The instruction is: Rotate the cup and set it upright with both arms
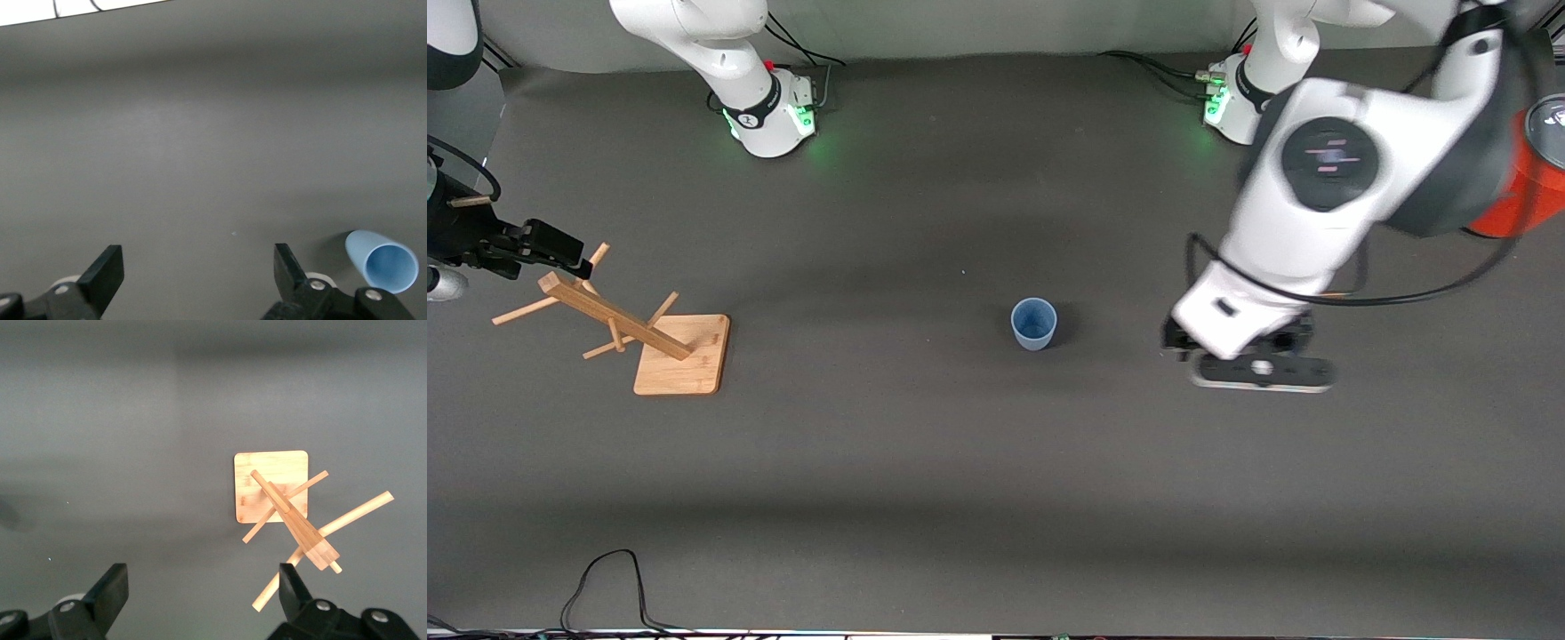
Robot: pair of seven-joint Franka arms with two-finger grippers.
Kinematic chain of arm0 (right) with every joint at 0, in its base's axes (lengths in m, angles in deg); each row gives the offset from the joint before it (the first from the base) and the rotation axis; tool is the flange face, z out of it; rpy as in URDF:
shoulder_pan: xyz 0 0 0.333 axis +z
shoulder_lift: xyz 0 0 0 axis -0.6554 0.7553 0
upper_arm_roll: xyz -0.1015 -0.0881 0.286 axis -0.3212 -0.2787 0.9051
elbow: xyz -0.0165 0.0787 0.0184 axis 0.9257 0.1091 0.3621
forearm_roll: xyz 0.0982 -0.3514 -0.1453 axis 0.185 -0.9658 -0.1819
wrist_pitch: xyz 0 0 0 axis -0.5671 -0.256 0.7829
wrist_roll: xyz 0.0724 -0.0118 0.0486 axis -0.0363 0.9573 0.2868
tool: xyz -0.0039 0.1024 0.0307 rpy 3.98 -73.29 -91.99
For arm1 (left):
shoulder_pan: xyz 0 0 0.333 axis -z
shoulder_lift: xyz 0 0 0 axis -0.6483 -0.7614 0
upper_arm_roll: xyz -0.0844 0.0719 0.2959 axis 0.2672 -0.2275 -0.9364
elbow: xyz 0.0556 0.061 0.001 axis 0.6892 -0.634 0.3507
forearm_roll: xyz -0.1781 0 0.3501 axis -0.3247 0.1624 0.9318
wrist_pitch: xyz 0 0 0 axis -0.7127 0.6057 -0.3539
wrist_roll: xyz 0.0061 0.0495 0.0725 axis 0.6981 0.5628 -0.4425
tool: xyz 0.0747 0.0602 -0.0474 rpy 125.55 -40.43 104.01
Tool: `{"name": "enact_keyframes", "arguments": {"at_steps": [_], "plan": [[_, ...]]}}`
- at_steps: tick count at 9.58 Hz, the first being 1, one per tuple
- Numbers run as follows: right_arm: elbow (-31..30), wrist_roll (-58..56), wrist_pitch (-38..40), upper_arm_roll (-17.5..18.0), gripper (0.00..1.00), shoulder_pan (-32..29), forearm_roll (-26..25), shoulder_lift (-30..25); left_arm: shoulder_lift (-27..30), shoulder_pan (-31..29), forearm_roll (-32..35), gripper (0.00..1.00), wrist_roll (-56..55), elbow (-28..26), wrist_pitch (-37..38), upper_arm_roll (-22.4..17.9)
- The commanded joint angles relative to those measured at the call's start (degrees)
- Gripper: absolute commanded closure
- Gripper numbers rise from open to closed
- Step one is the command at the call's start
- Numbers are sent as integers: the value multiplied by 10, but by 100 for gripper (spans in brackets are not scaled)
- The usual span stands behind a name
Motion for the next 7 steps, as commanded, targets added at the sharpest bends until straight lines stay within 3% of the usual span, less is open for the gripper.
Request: {"name": "enact_keyframes", "arguments": {"at_steps": [1,3,6,7], "plan": [[5,-2,3,0,0,4,-6,-2,91,-27,-11,0,43,-88,15,4],[5,-3,3,0,0,4,-6,-4,169,-54,-22,0,56,-176,13,1],[2,-13,4,0,0,5,-6,-9,256,-108,-43,0,97,-248,27,-8],[2,-42,10,-1,0,4,-6,-10,256,-102,-47,0,144,-242,42,-53]]}}
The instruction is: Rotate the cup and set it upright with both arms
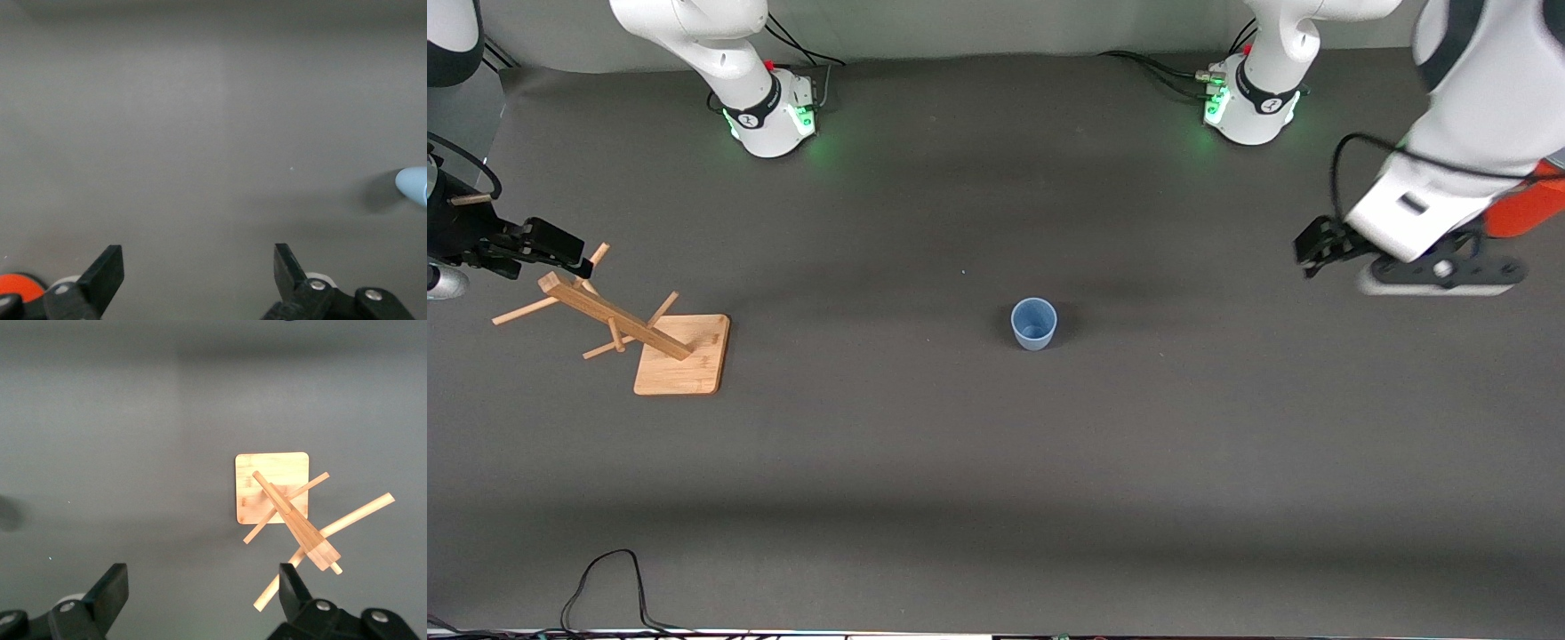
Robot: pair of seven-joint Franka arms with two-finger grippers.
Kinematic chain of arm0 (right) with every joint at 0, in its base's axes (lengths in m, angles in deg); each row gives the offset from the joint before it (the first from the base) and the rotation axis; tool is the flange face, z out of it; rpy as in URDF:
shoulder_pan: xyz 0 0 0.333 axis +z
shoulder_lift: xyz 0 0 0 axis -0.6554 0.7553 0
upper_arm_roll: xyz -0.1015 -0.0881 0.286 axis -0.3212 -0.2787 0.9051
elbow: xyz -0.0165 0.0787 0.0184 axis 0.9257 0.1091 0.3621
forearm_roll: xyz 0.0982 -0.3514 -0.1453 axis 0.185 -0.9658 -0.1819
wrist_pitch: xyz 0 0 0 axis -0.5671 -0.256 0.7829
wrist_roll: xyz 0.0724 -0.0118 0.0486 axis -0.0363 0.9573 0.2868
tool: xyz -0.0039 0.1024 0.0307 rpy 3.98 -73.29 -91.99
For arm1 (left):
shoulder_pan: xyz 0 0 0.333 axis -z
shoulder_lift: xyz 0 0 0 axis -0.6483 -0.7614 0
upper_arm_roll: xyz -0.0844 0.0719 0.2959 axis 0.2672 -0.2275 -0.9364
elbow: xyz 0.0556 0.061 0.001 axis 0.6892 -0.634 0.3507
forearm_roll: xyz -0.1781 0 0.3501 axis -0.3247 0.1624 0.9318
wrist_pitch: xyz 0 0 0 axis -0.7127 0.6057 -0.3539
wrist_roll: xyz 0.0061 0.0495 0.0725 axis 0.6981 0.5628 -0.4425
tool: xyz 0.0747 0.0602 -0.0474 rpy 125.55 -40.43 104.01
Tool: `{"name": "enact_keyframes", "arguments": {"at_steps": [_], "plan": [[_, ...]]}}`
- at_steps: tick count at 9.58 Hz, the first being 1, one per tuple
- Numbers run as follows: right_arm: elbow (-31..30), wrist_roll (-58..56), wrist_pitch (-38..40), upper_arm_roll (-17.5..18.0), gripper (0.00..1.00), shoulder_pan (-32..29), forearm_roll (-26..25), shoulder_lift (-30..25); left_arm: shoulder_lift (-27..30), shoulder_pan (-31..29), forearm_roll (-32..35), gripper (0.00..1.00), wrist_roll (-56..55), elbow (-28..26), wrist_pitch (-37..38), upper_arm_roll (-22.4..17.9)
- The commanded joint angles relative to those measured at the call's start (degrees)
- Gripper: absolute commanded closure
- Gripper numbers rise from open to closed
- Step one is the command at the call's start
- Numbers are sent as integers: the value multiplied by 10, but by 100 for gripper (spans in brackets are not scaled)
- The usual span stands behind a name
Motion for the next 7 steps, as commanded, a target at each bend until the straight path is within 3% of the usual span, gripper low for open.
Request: {"name": "enact_keyframes", "arguments": {"at_steps": [1,4,6,7], "plan": [[0,-28,10,-2,0,3,-6,-8,27,4,-23,0,80,-12,17,-58],[0,-32,11,-2,0,3,-7,-9,-3,53,-24,0,82,39,48,-112],[-1,-33,11,-2,0,4,-7,-10,-35,55,-24,0,85,95,90,-115],[0,-30,13,-2,0,4,-7,-8,-38,55,-28,0,85,97,93,-115]]}}
